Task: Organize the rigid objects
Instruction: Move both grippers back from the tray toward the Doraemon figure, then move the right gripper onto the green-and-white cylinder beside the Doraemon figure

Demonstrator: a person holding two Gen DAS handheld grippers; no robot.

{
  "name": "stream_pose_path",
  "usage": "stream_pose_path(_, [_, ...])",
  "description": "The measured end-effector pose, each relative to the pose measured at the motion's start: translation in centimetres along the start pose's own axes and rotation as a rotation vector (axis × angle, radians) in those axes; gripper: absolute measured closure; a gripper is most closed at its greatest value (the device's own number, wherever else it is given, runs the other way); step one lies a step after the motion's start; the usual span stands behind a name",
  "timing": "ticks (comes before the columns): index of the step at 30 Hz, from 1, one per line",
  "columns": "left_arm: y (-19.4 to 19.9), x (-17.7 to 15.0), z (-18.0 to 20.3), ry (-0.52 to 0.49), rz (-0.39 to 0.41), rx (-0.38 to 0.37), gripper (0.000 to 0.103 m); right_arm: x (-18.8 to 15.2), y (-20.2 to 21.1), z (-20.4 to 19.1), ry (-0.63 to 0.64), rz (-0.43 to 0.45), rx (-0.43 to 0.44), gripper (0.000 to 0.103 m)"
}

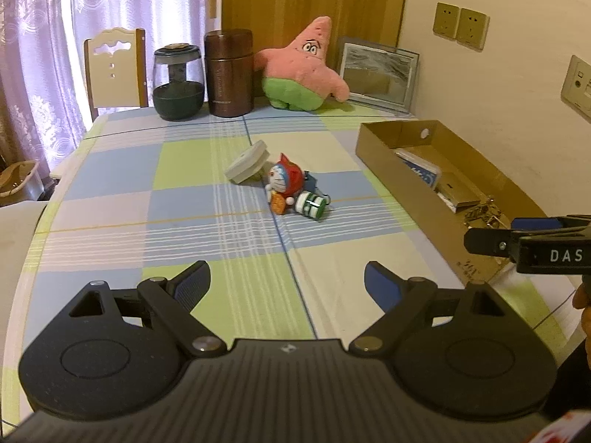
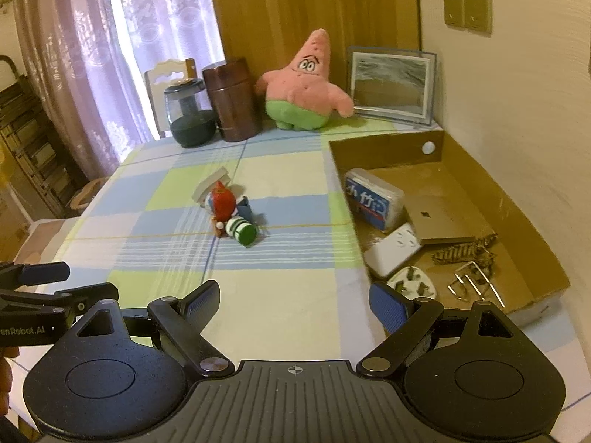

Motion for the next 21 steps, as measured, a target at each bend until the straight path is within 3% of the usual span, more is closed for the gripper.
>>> stream_pose_path(21, [-4.4,1.2,-4.8,-0.038,-0.012,0.011,0.015,1.0,-5.7,-2.9,0.103,0.01,0.083,0.018])
Point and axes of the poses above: each gripper's, at about its wrist camera, not at the fingertips, and y roughly against the way its jaws point, z to its right, x to its top, the point moved 4 cm from there along -y, roughly the way its jaws point, and after that the axes turned 3 degrees about -z, right-handed, at the moved point
